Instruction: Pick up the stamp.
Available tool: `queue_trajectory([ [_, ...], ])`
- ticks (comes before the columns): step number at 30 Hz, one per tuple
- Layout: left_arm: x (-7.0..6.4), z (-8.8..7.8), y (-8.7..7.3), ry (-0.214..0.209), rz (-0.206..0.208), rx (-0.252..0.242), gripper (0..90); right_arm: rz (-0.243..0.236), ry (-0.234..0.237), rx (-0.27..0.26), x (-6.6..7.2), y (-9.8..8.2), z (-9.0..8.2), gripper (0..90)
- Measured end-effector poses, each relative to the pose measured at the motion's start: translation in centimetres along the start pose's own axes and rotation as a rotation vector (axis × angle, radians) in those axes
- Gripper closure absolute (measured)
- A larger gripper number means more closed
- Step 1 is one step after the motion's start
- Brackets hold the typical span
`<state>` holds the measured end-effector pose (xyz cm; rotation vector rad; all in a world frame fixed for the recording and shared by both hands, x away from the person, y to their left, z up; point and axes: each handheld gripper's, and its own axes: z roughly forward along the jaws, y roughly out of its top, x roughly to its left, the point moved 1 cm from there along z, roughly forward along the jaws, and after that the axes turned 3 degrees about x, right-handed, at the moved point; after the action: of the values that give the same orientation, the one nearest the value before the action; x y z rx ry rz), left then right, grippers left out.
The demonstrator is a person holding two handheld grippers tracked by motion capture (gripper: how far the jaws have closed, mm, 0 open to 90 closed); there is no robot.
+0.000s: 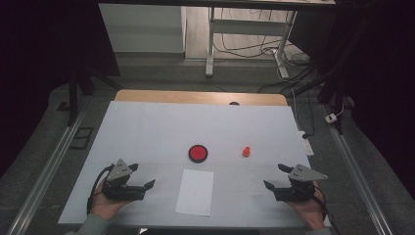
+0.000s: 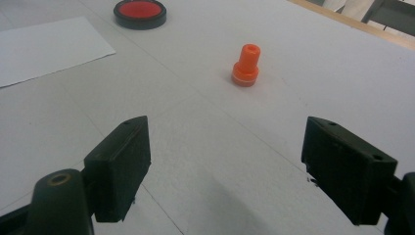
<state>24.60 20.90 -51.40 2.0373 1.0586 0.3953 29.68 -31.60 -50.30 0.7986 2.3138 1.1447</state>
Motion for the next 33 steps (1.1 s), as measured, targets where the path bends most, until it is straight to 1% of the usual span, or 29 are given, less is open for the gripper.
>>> queue_trajectory([
  [1,0.08,-0.03,0.00,-0.010,-0.004,0.000,15.4,-0.004,0.002,0.000,0.00,-0.03,-0.01,19.0],
  [4,0.26,-0.09,0.09,-0.013,-0.006,-0.006,15.7,-0.009,-0.006,-0.001,0.13,-0.14,-0.22,20.1],
  [5,0.30,-0.11,0.16,-0.010,-0.005,-0.007,15.7,-0.011,0.001,-0.003,0.19,-0.20,-0.26,20.4],
  [10,0.48,-0.35,0.37,-0.006,-0.013,-0.023,16.1,0.019,0.017,-0.014,0.10,-0.44,-0.37,21.4],
  [13,0.40,-0.46,0.40,0.007,-0.012,-0.032,16.2,0.024,0.022,-0.021,0.05,-0.46,-0.32,21.8],
  [15,0.39,-0.44,0.41,0.004,-0.011,-0.031,16.2,0.021,0.030,-0.021,0.20,-0.45,-0.14,22.1],
  [20,0.37,-0.43,0.25,0.004,-0.004,-0.030,16.2,0.028,0.027,-0.007,0.39,-0.50,-0.11,22.2],
  [21,0.39,-0.47,0.20,0.003,-0.004,-0.031,16.3,0.027,0.019,-0.007,0.40,-0.43,-0.14,22.2],
  [24,0.42,-0.51,0.14,0.007,-0.006,-0.035,16.3,0.039,0.030,-0.022,0.44,-0.18,-0.09,22.3],
  [26,0.41,-0.52,0.14,0.009,-0.008,-0.036,16.5,0.038,0.023,-0.017,0.50,-0.06,-0.13,22.4],
  [31,0.49,-0.51,0.22,0.012,-0.014,-0.036,16.9,0.040,0.026,-0.017,0.56,0.16,-0.04,22.8],
  [33,0.54,-0.47,0.26,0.013,-0.015,-0.036,17.0,0.040,0.018,-0.018,0.50,0.30,-0.03,23.0],
])
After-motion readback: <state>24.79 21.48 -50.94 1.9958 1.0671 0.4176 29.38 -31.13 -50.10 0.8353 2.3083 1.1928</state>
